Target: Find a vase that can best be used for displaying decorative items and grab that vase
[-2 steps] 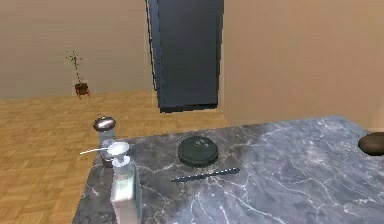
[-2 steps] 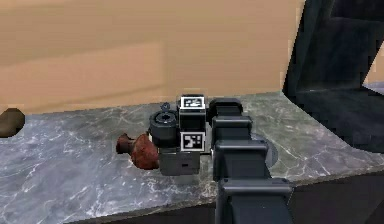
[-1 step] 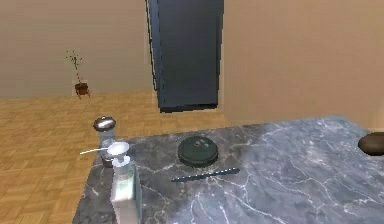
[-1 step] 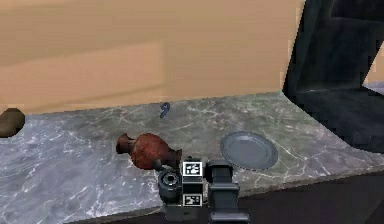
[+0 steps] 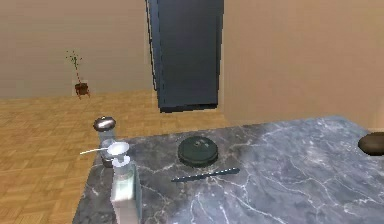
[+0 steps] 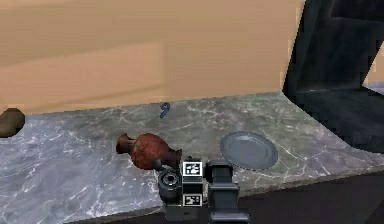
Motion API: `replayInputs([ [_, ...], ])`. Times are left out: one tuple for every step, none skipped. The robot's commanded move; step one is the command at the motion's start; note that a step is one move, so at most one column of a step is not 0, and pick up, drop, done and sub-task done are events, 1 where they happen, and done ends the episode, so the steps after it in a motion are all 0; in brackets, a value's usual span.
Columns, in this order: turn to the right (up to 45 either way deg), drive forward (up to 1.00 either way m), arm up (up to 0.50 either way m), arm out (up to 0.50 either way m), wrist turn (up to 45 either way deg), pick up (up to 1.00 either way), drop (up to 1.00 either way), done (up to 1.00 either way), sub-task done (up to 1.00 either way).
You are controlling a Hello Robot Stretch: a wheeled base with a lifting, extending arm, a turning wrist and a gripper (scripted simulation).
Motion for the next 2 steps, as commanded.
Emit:
replayInputs([
  [0.0,0.0,0.1,0.0,0.0,0.0,0.0,0.0,0.0],
  [0.0,0.0,0.0,0.0,0.0,0.0,0.0,1.0,0.0],
])
